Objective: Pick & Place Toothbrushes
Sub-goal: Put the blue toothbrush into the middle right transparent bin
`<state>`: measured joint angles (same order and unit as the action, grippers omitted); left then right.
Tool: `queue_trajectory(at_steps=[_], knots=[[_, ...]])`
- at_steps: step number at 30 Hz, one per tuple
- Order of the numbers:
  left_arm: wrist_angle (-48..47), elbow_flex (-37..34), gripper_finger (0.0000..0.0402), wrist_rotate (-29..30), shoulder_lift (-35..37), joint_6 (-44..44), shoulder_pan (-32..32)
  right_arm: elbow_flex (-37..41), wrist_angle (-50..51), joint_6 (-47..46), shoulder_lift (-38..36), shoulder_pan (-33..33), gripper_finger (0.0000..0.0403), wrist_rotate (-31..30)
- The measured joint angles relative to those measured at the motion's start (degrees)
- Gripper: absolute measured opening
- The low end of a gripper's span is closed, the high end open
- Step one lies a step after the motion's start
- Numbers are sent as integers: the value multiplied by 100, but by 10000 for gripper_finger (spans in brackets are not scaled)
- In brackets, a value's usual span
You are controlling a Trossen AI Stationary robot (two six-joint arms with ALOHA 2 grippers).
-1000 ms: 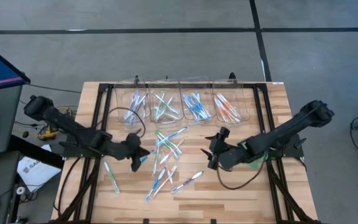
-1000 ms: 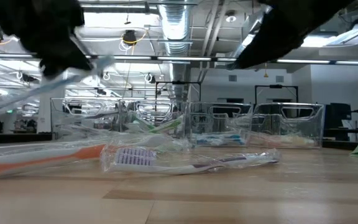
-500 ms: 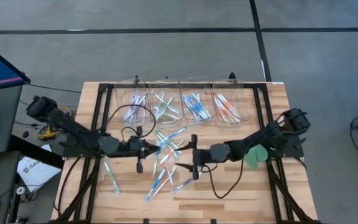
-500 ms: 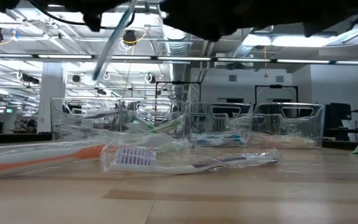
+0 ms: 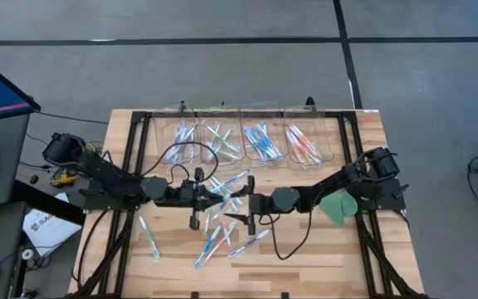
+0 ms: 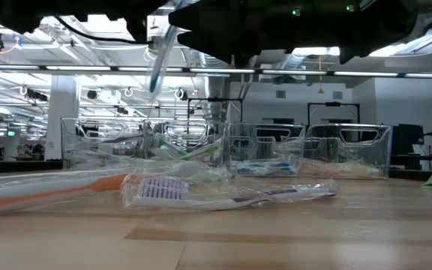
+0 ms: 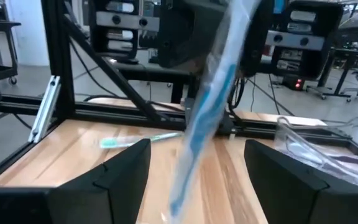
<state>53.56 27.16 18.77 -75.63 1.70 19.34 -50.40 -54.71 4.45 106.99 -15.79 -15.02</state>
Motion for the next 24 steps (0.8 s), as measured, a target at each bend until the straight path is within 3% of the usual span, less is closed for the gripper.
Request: queue_trajectory(at_steps=[12,24], knots=[[213,4,2,-122,-219,-195,-344,-286,229,433,1,103,255,26],[300,4,2,-268,-217,-198,-368,-355,453,288,1,111,255,187]])
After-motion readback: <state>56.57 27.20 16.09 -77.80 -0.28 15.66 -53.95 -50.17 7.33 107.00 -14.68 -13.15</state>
